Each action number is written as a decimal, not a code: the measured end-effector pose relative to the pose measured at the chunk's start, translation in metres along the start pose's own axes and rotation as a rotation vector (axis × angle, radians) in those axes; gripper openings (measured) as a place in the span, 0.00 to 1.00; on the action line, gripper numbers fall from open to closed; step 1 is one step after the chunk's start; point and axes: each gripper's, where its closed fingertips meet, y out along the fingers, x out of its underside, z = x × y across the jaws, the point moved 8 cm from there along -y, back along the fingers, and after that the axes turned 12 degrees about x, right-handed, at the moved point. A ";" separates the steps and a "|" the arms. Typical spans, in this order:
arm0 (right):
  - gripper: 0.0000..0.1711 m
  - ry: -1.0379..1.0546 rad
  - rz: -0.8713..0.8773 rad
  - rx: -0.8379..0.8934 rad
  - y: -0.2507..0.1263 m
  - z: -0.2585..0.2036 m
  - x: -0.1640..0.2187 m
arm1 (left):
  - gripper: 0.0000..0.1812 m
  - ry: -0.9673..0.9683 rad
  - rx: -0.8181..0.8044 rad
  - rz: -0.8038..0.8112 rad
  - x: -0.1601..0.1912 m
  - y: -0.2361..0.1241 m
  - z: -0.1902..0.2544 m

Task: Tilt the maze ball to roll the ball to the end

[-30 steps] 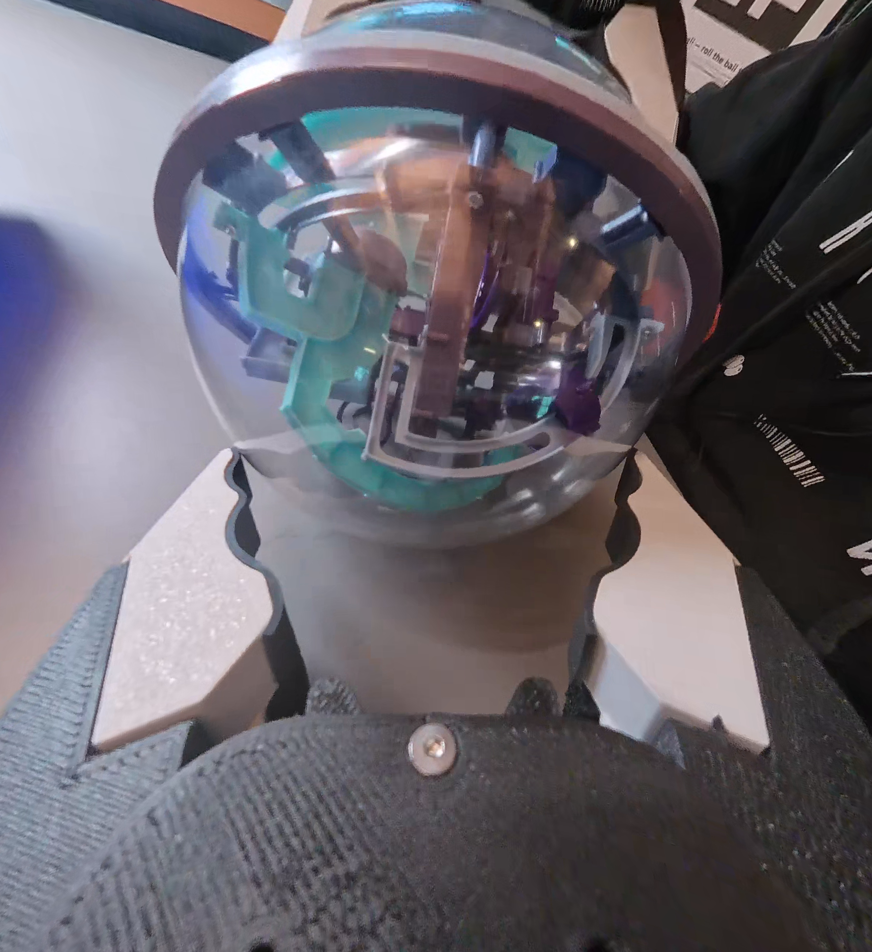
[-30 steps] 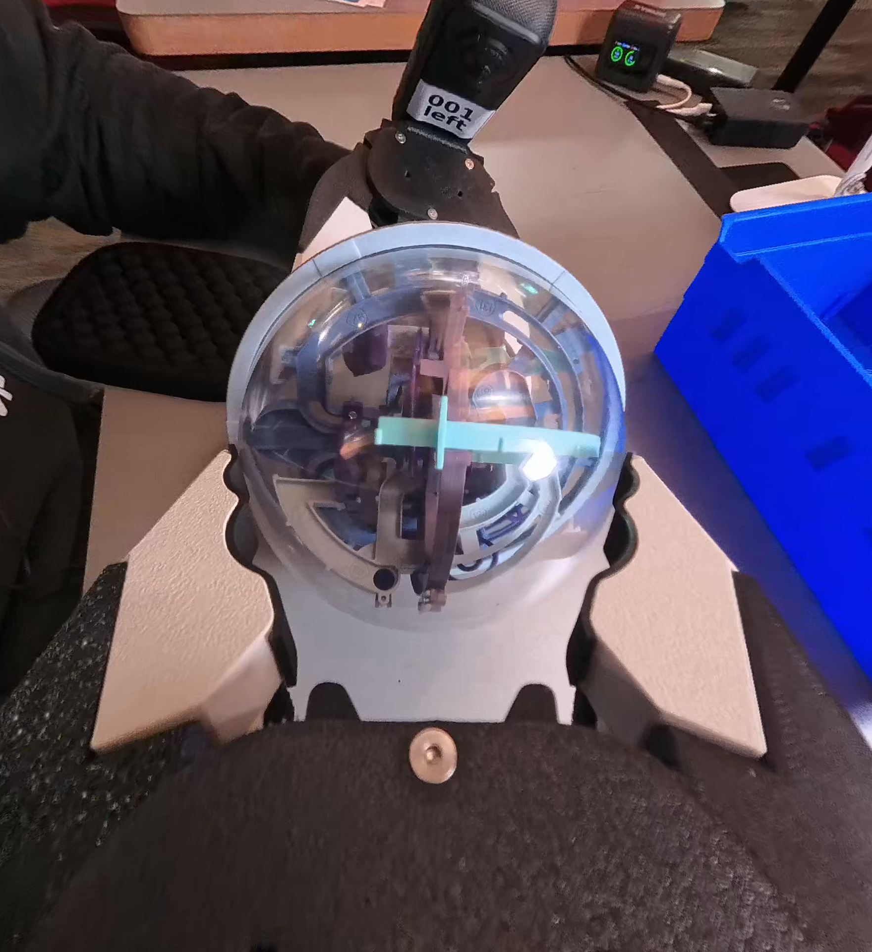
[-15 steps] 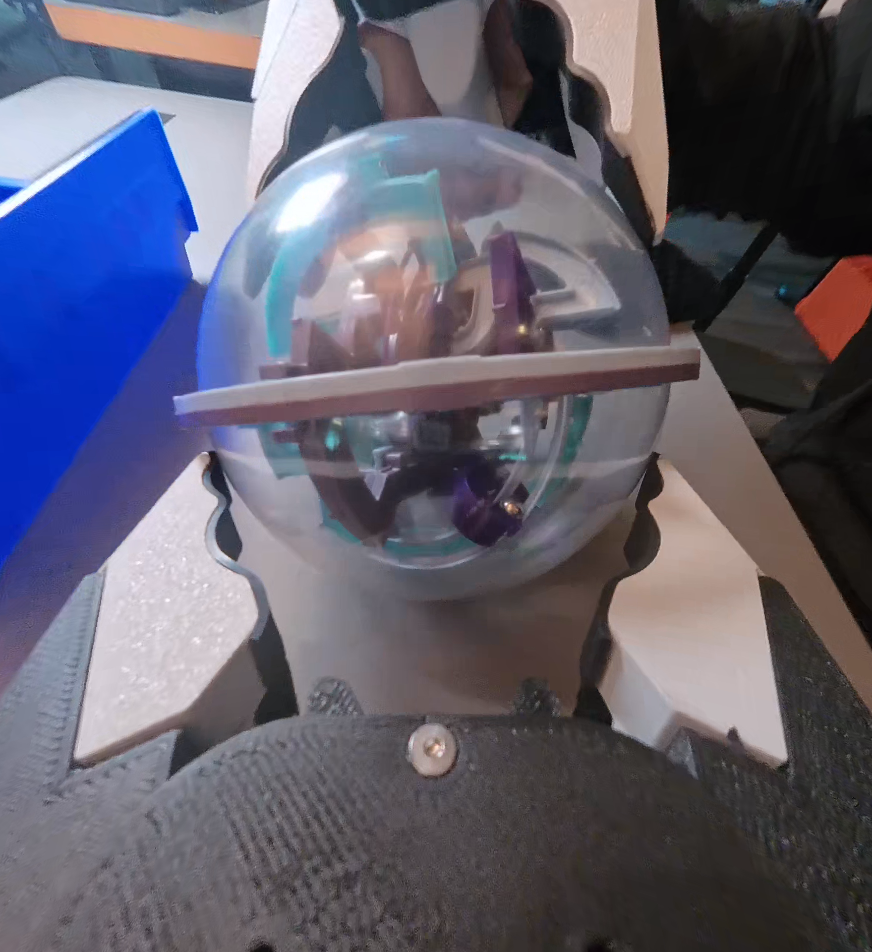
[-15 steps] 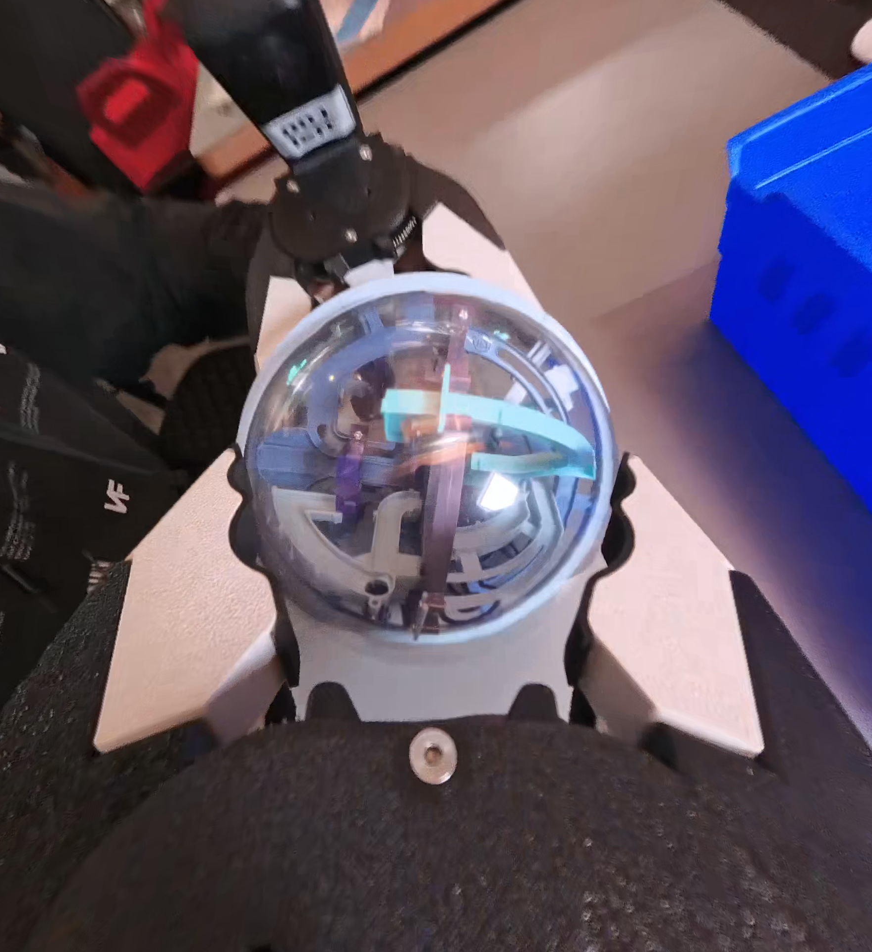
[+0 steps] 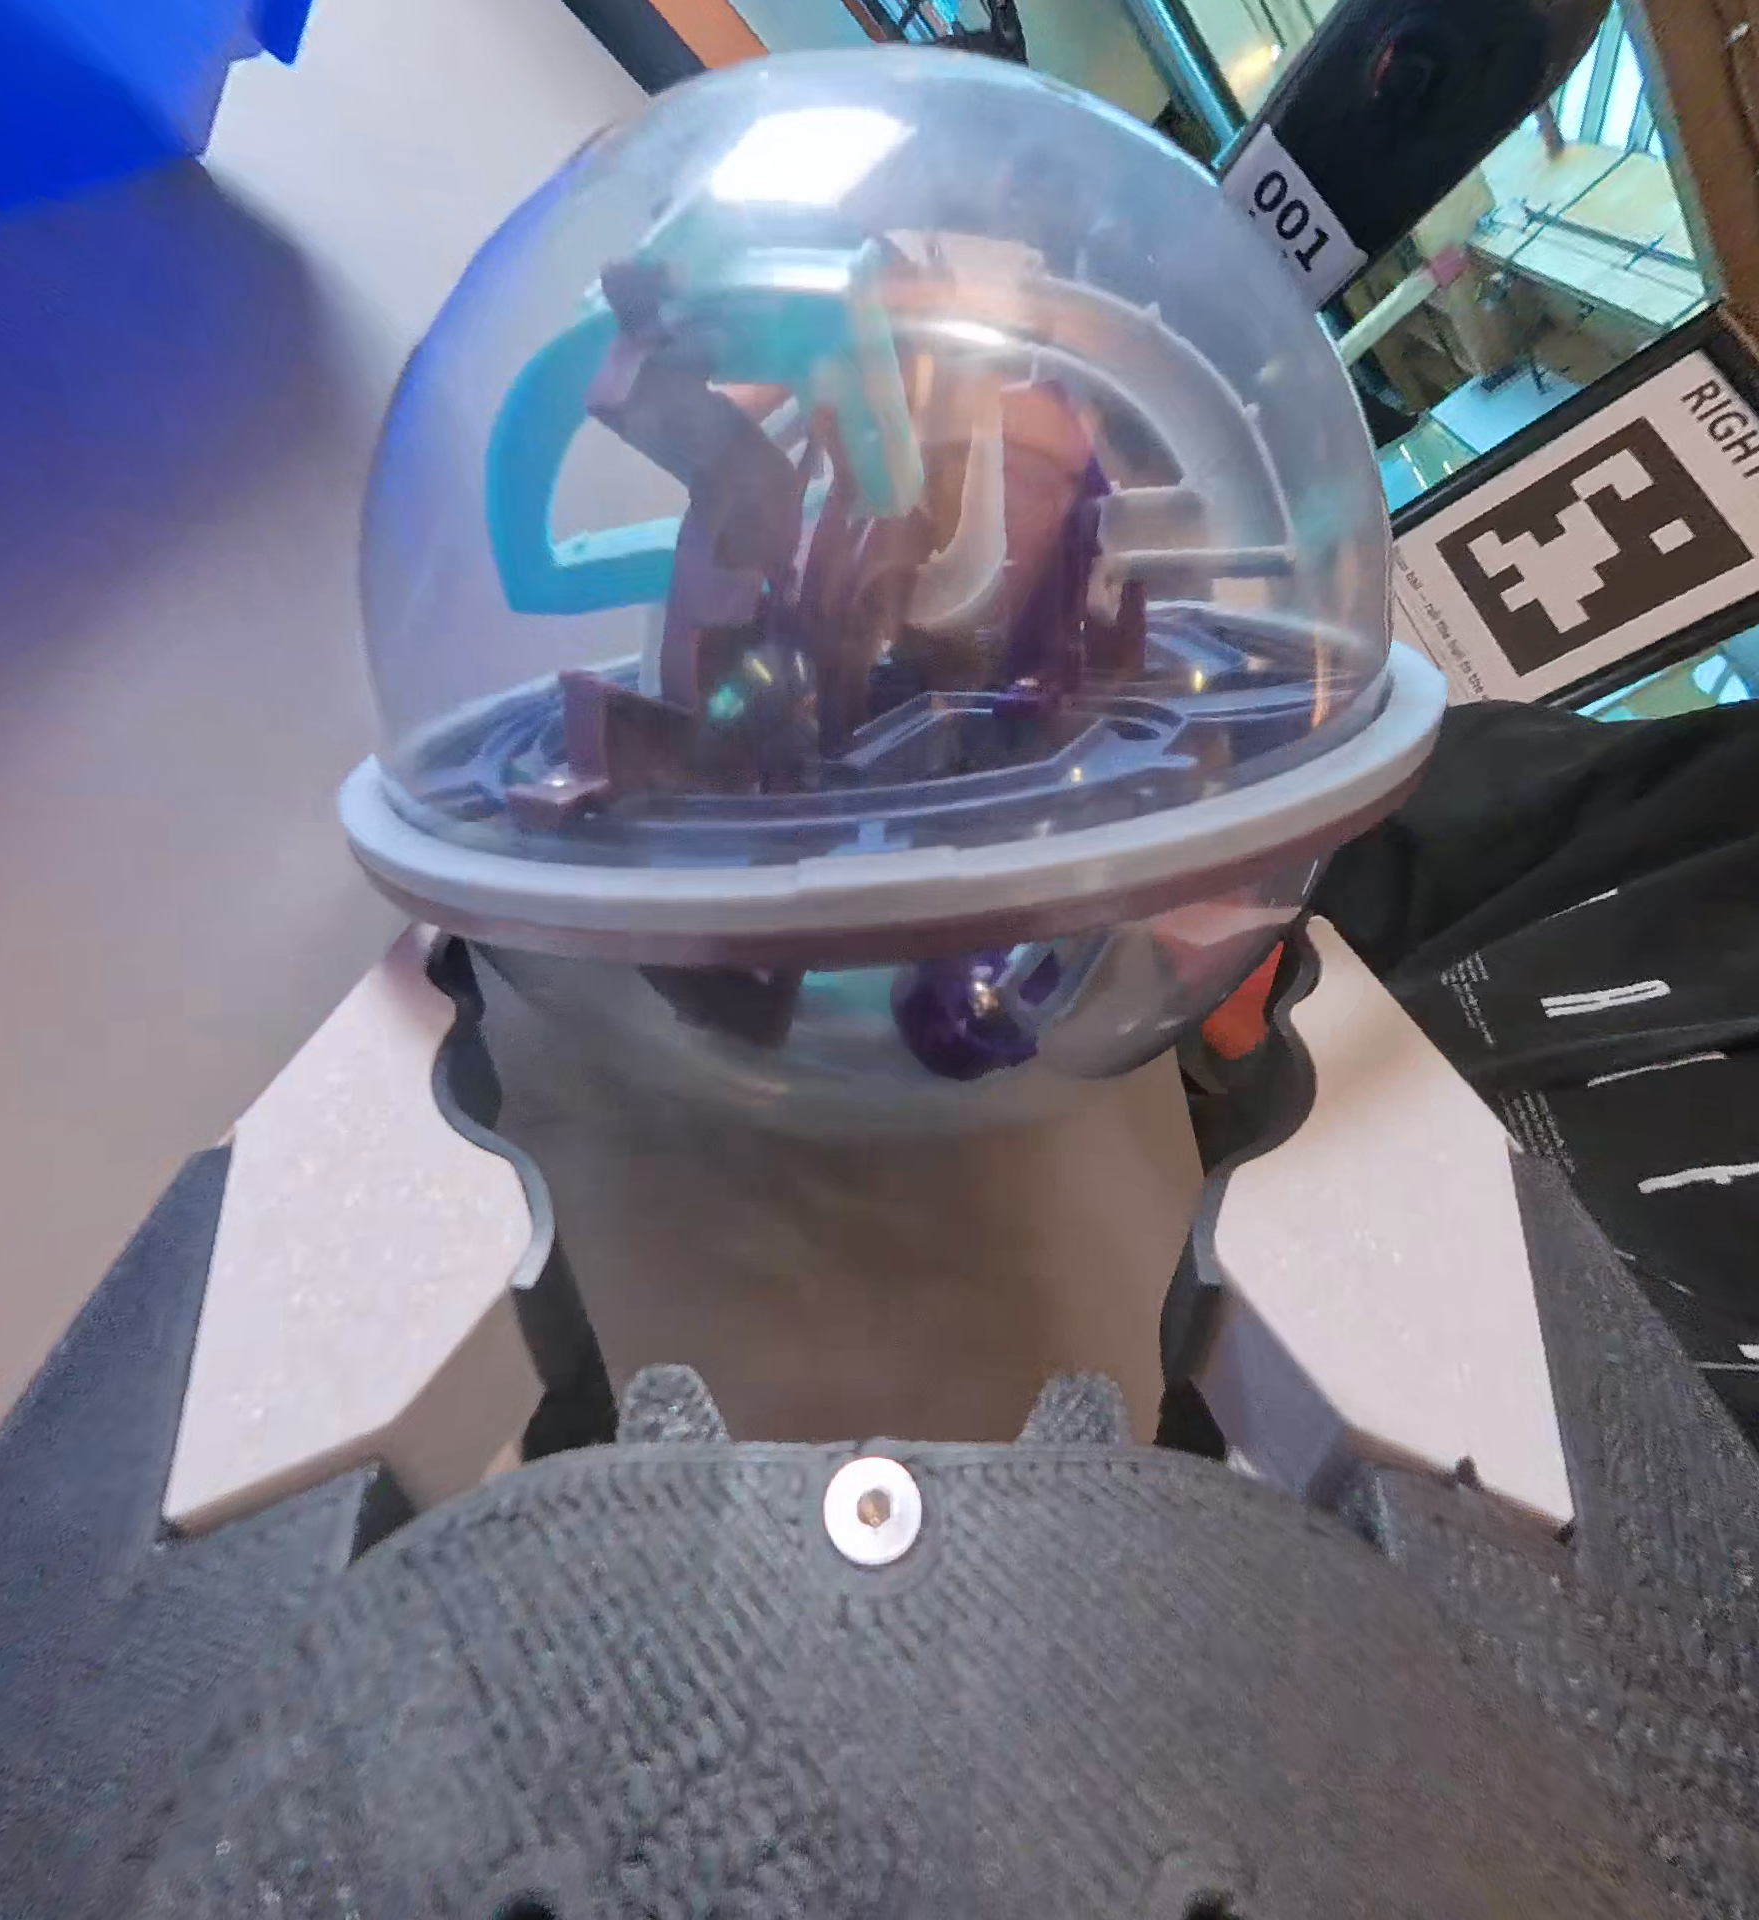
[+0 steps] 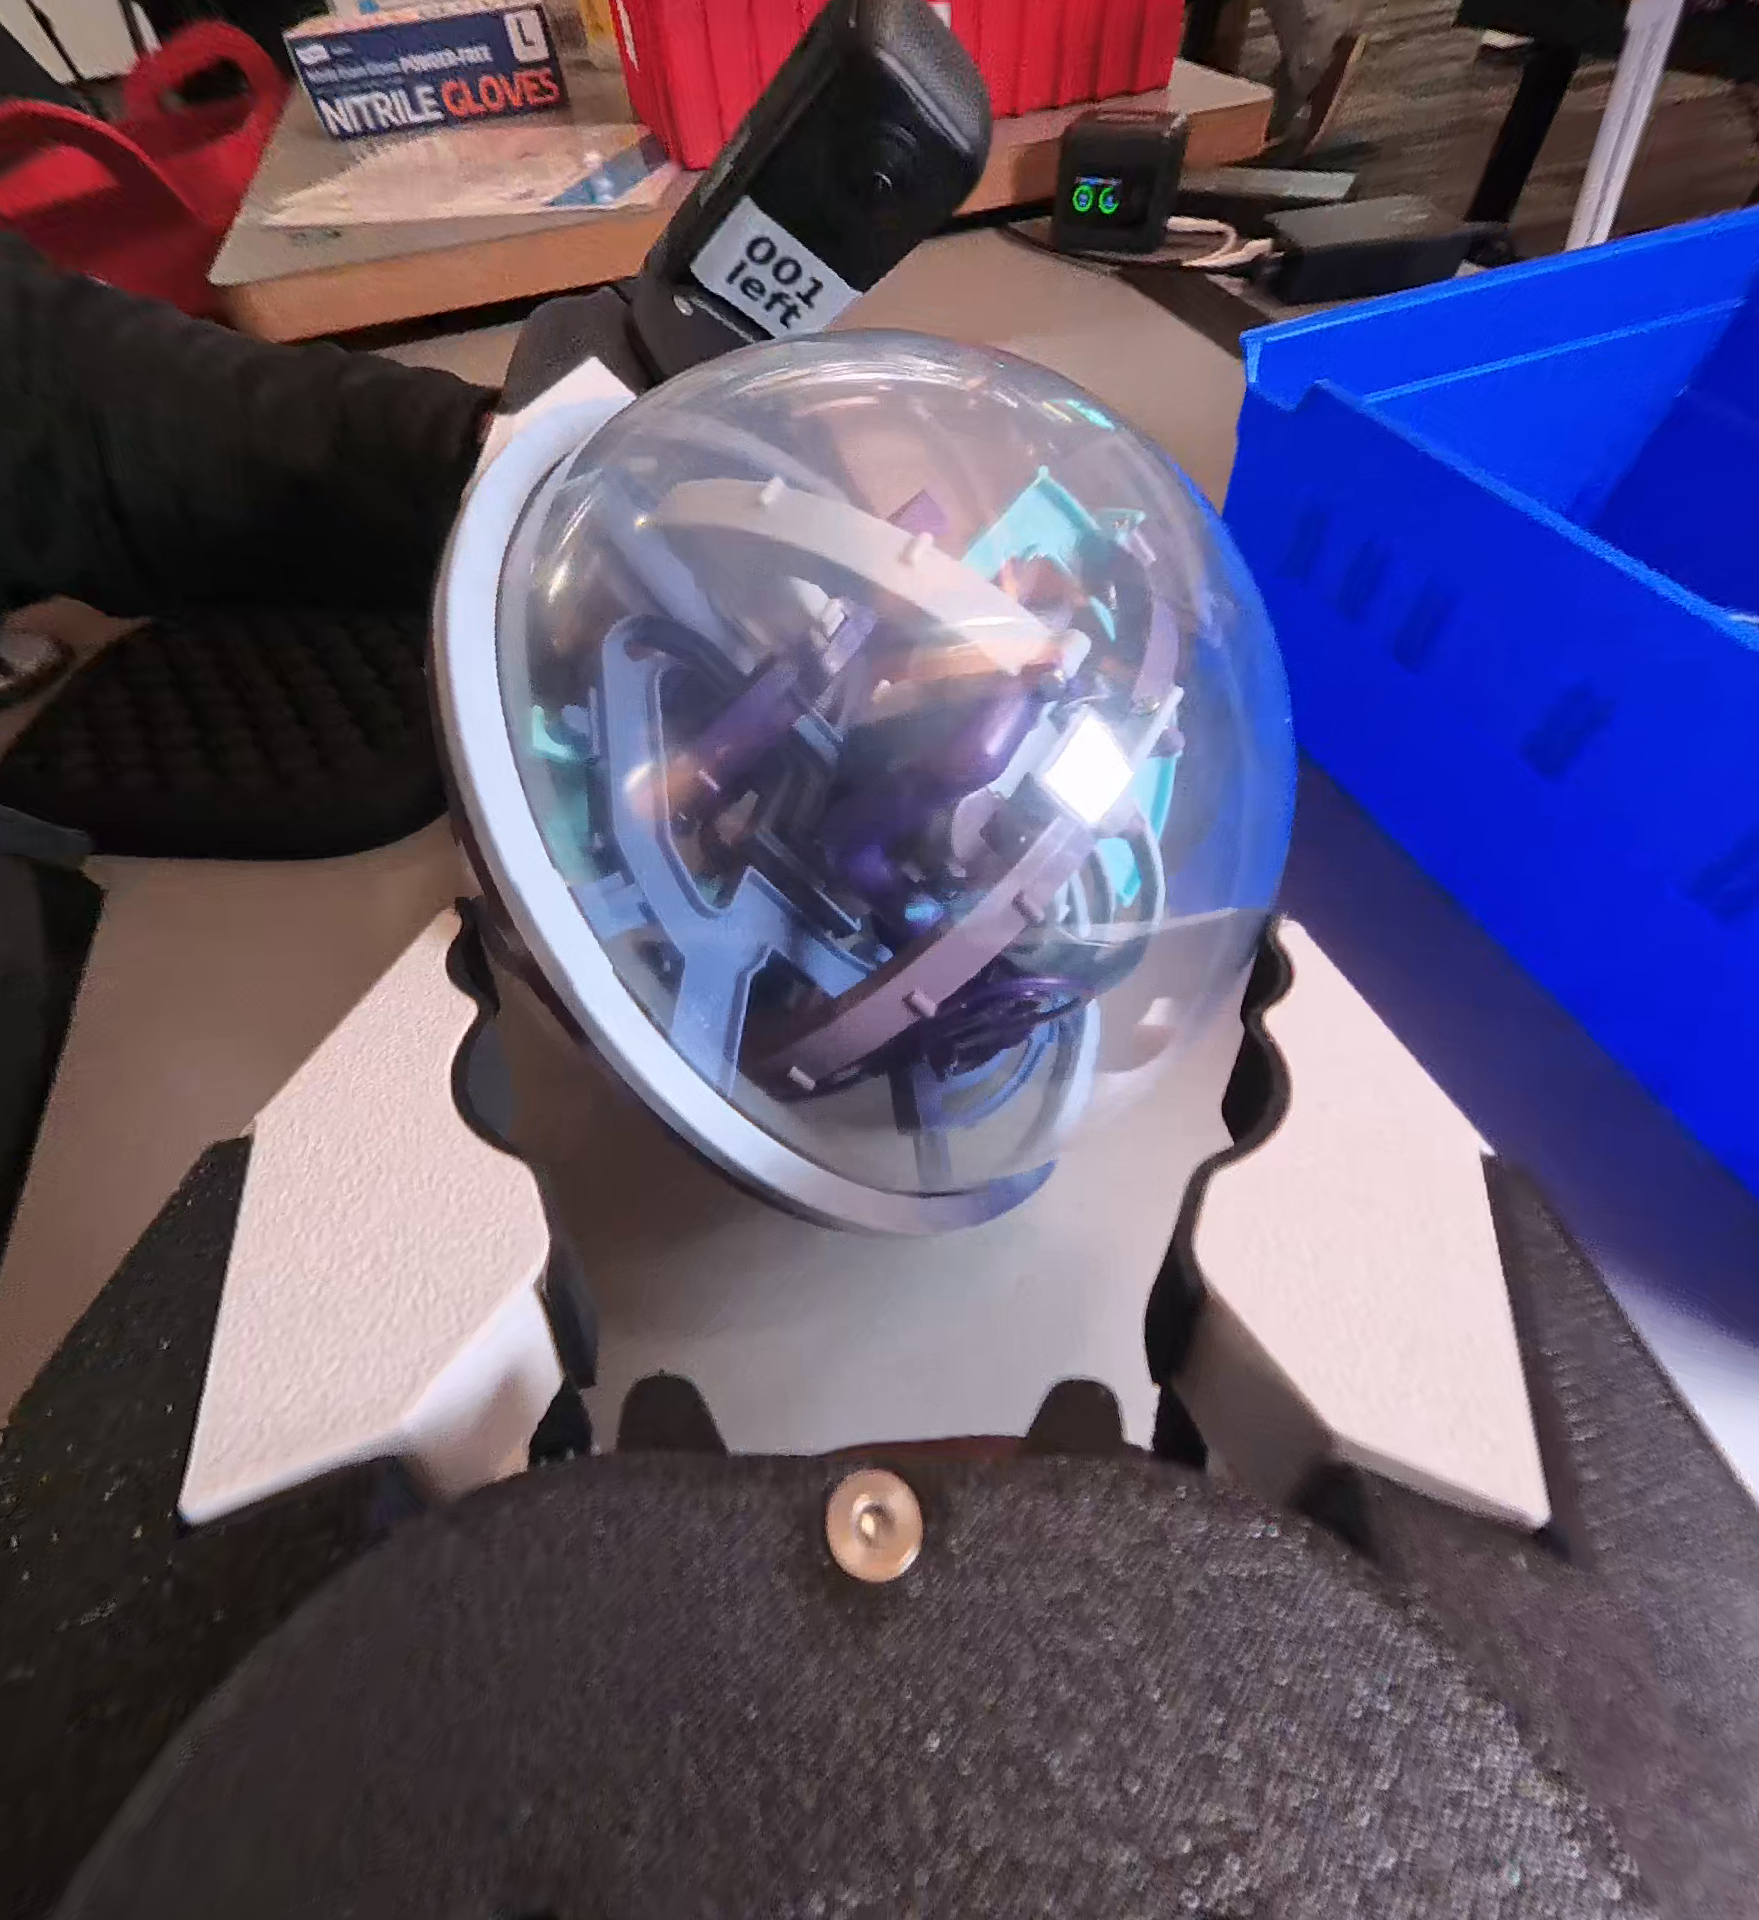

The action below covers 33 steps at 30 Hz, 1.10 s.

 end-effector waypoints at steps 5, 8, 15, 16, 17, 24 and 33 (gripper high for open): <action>0.80 0.149 -0.015 -0.089 0.002 0.009 0.002 | 0.82 0.117 -0.099 -0.016 0.004 0.001 0.003; 0.80 0.169 0.002 -0.105 0.003 0.010 0.003 | 0.81 0.148 -0.152 -0.035 0.006 0.003 0.005; 0.81 0.084 0.036 -0.081 0.009 0.005 0.018 | 0.80 0.431 -0.342 -0.088 -0.002 0.000 0.018; 0.81 0.081 0.050 -0.079 0.009 0.005 0.019 | 0.80 0.464 -0.360 -0.095 -0.002 0.000 0.018; 0.82 0.069 0.060 -0.072 0.010 0.004 0.019 | 0.80 0.490 -0.373 -0.101 -0.001 0.000 0.019; 0.83 -0.024 0.098 -0.001 0.001 -0.001 0.000 | 0.77 0.514 -0.355 -0.173 0.011 0.004 0.007; 0.80 -0.094 -0.087 -0.025 0.001 -0.005 -0.032 | 0.81 0.285 -0.306 -0.314 0.027 0.005 0.002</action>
